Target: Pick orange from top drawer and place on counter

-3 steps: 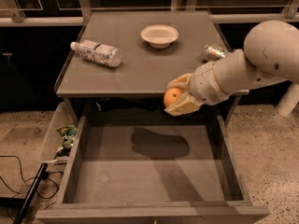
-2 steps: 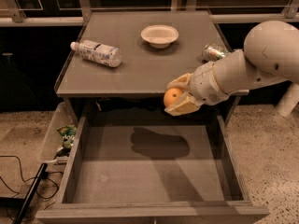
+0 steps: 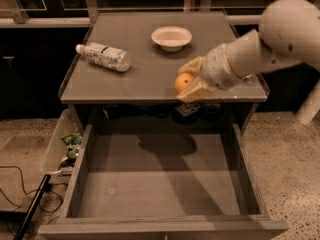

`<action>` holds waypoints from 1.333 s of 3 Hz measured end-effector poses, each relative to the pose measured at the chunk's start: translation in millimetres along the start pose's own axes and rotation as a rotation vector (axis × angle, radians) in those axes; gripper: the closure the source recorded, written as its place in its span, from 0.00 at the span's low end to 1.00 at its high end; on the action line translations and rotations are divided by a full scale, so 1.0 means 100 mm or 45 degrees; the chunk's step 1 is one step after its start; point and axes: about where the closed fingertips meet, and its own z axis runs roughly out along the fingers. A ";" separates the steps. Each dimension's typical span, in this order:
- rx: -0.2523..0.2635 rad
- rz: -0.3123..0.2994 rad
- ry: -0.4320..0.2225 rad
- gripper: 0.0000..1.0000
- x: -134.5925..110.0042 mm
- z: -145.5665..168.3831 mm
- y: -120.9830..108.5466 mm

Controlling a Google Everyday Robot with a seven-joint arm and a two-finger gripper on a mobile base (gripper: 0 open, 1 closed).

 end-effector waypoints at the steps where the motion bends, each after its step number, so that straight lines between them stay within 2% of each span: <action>1: 0.045 -0.071 -0.086 1.00 -0.16 0.04 -0.57; 2: 0.094 -0.100 -0.211 1.00 -0.31 0.11 -1.09; 3: 0.139 -0.041 -0.289 1.00 -0.29 0.18 -1.42; 4: 0.136 0.043 -0.282 1.00 -0.19 0.28 -1.53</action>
Offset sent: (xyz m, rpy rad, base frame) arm 0.1670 0.0176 0.0948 0.2592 -0.2325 0.0686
